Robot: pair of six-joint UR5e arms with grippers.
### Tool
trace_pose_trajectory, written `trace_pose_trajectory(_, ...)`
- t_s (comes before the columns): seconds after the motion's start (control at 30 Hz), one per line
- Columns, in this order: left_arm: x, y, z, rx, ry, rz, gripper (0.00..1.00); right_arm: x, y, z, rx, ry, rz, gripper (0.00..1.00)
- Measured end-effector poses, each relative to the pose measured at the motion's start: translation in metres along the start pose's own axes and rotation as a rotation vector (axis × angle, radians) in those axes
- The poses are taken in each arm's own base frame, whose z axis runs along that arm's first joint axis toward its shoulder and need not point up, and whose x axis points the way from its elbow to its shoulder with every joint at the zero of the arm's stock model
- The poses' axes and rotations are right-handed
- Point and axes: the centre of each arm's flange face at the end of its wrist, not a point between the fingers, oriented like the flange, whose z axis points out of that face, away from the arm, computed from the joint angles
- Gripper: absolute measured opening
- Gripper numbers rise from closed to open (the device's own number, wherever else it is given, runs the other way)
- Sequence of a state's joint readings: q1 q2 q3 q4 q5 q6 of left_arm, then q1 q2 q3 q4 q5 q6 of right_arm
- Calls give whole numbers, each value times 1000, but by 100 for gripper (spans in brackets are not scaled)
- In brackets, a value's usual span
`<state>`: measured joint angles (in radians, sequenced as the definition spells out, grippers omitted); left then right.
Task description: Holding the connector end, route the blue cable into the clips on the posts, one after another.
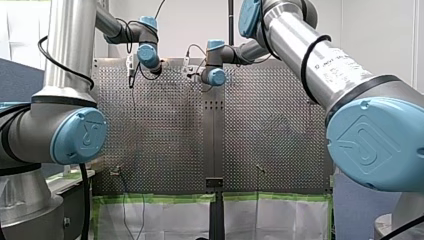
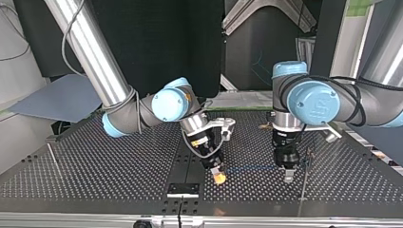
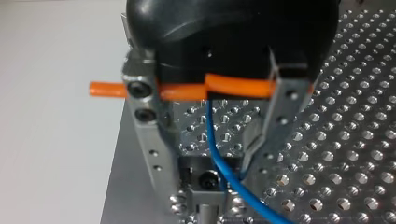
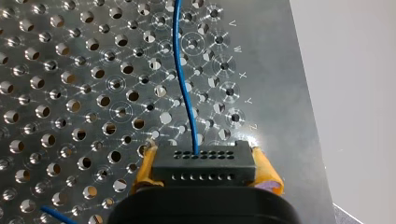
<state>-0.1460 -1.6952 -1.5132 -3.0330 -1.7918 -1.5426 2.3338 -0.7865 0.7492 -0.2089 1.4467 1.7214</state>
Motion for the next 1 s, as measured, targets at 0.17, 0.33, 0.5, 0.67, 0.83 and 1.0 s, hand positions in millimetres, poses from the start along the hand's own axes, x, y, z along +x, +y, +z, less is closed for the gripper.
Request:
trace_pose_trajectory(0.17, 0, 0, 0, -2, -1, -14, 100, 0, 0, 0, -1, -3, 0, 0)
trace_pose_trajectory(0.33, 0, 0, 0, -2, -2, -20, 78, 0, 0, 0, -1, -4, 1, 0)
trace_pose_trajectory(0.5, -1, 0, -1, -11, -2, -22, 50, 0, 1, 0, -3, -3, 0, 0)
trace_pose_trajectory(0.67, -1, -1, -2, -23, -1, -21, 12, 0, 1, 0, -3, -4, -1, 0)
trace_pose_trajectory(0.83, 0, -1, -2, -25, 0, -20, 7, 0, 2, 0, -4, -3, -2, 0)
trace_pose_trajectory(1.0, 0, 0, -2, -26, 0, -20, 7, 0, 2, 0, -3, -3, -2, 0)
